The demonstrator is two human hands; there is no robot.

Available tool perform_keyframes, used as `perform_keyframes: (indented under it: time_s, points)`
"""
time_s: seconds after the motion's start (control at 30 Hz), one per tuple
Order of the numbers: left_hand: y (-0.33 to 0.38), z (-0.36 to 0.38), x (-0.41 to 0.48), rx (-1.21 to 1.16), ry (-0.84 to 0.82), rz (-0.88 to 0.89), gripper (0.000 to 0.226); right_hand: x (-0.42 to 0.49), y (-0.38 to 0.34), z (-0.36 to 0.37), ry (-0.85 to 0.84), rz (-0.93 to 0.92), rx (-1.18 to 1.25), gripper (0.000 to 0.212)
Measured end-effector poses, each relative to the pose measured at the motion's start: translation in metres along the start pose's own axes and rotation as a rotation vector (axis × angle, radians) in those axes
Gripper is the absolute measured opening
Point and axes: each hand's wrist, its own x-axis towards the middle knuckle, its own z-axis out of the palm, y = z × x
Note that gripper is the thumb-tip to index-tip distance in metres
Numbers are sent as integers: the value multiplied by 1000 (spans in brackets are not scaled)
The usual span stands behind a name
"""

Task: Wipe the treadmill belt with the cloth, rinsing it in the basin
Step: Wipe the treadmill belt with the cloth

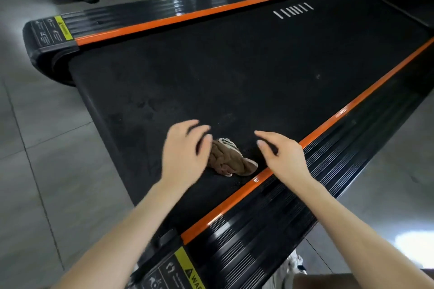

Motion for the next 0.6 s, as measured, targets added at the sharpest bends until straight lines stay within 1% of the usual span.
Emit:
perform_keyframes:
  time_s: [0.07, 0.13, 0.17, 0.2, 0.27, 0.3, 0.37, 0.5, 0.6]
  points:
    - [26, 21, 3, -1, -164, 206, 39, 15, 33, 3, -95, 68, -140, 31]
    - [35, 42, -3, 145, -366, 380, 44, 27, 58, 8, -228, 97, -310, 38]
    - [33, 47, -6, 230, -443, 444, 43, 29, 67, 9, -266, 93, -373, 40]
    - [29, 47, -9, 288, -480, 485, 38, 30, 73, 9, -288, 79, -405, 42]
    - [17, 37, -14, 312, -479, 525, 28, 28, 77, 9, -292, 41, -425, 43]
    - [10, 30, -17, 310, -472, 548, 27, 27, 76, 9, -289, 29, -430, 42]
    - [-2, 18, -24, 327, -482, 609, 30, 26, 77, 11, -278, 23, -430, 41]
    - [-7, 1, -21, 302, -579, 663, 45, 28, 78, 12, -253, 18, -414, 39]
    - [-12, 3, -8, 283, -575, 674, 42, 29, 78, 11, -239, 2, -410, 43]
